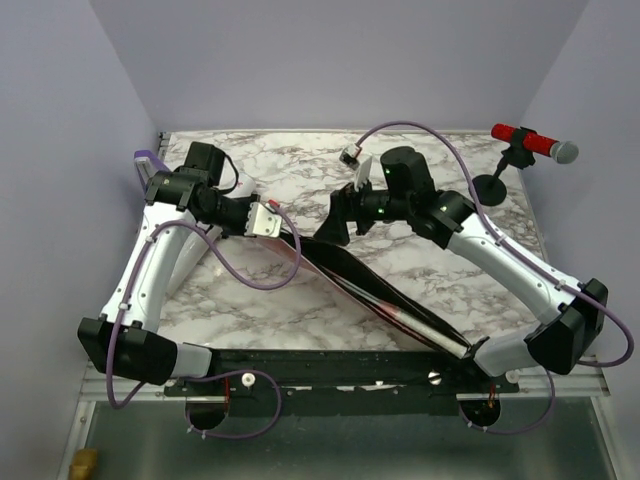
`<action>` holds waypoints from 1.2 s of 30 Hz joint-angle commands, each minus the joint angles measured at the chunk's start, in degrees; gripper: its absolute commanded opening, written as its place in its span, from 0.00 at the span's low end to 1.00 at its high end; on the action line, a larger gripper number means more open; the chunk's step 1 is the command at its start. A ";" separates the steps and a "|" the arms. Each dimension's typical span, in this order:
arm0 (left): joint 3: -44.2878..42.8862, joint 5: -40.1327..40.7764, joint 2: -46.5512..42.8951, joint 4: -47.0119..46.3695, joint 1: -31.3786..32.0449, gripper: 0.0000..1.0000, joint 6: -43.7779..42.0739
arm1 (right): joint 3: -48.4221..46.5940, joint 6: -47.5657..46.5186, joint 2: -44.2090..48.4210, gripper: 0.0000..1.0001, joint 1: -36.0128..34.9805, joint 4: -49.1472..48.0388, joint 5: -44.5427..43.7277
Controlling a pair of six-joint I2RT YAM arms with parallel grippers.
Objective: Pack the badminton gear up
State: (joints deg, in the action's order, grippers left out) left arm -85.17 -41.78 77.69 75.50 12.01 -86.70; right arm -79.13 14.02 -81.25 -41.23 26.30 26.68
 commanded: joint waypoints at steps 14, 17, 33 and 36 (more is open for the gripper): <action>3.34 -9.55 -1.93 13.09 0.29 0.00 2.23 | 1.88 -6.82 -8.65 0.84 -10.45 -1.08 -3.21; 4.13 -9.46 -2.98 13.26 0.03 0.00 0.57 | 2.49 -5.85 -8.05 0.78 -10.71 -1.16 -7.15; 17.93 -8.50 -15.29 -5.72 -0.23 0.00 7.77 | 14.09 13.57 6.20 0.47 -14.57 -19.61 -1.81; 16.53 -8.32 -14.32 -8.34 -0.49 0.00 13.45 | 15.41 15.24 3.48 0.46 -16.51 -22.95 -0.49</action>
State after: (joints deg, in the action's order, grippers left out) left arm -66.85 -43.83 62.33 70.32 11.27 -80.55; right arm -66.41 24.64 -74.00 -55.44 9.32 20.67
